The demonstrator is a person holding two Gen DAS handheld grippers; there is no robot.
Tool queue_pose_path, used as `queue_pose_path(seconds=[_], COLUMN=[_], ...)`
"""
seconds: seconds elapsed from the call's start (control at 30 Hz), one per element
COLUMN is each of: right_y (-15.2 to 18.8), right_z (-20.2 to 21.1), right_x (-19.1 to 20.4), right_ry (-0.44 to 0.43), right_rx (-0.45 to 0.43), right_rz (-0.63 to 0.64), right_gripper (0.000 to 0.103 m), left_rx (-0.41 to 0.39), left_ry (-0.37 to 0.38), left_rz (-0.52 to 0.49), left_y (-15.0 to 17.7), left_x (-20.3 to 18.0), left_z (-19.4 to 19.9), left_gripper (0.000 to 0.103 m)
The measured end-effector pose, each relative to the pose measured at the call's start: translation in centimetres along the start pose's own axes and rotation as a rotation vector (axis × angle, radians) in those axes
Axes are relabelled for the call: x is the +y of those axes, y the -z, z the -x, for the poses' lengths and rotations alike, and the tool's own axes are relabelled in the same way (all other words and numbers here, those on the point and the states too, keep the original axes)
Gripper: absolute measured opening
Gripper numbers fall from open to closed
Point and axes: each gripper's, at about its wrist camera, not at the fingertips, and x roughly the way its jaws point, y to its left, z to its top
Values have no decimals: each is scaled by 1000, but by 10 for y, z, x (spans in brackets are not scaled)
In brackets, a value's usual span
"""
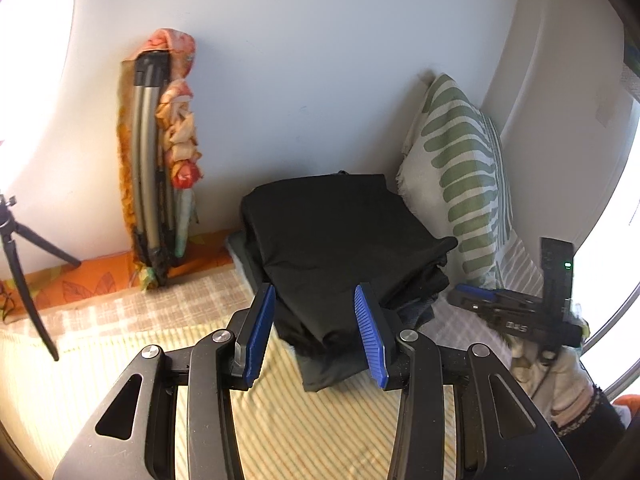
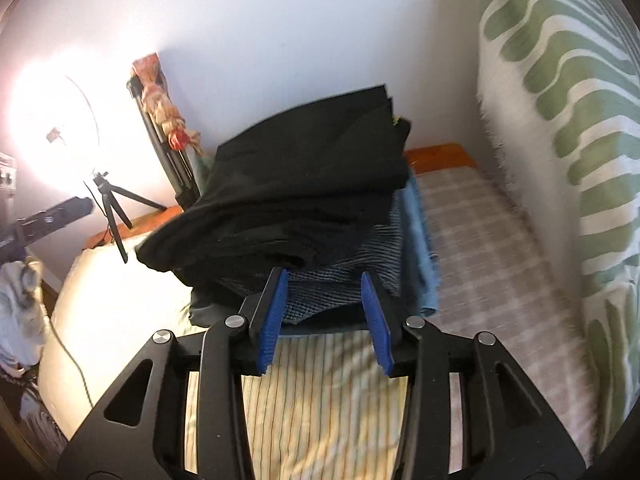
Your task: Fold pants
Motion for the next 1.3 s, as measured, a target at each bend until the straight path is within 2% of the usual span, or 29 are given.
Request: queue_pose_path(seconds=[0.17,0.2,0.27,0.4,0.53,0.6,0.63,0.8,0.87,0.93,1.1,1.13,1.17,1.2,1.23,1.27,1.3], right_y=[-7,-10,-14,-22,-26,-22,-18,1,6,9,15,15,15,13,13,14,15], right_z=[-30,-35,-36,-16,-2,-4,-8,-27,-25,-13,22,27,35,39,45,51,58], right_x=[2,2,3,12,13,10,10,-5,-20,-27,-9,-6,1,5,11,18,26], right_ry=[-20,-37,-78,-211,-248,-189,-118,124,145,100,107,107,111,124,138,144,147], right_rx=[-2,1,13,5,26,53,73,155,155,120,61,54,40,29,11,-9,-25], right_rz=[-17,-25,-41,-89,-159,-167,-155,-127,-175,-191,-125,-117,-105,-97,-83,-65,-46], right_gripper=[40,37,12,9,6,5,5,5,5,5,5,9,23,35,55,62,62], left_rx=[1,2,2,-7,-6,2,12,43,49,48,38,36,38,38,33,27,22], left_ry=[-29,-36,-47,-56,-52,-44,-41,-32,-30,-29,-18,-11,-8,-9,-11,-14,-17], left_rz=[14,17,21,22,20,22,21,26,20,1,-11,-13,-18,-25,-33,-42,-52], left_y=[4,4,5,4,5,8,9,17,18,20,25,26,27,28,30,32,33], left_x=[13,15,20,23,20,19,18,16,14,11,4,3,1,-2,-4,-7,-10], left_z=[10,11,14,21,25,24,22,13,12,15,27,29,30,32,35,39,42], left_gripper=[40,40,40,40,40,40,40,40,40,40,40,40,45,57,60,62,62])
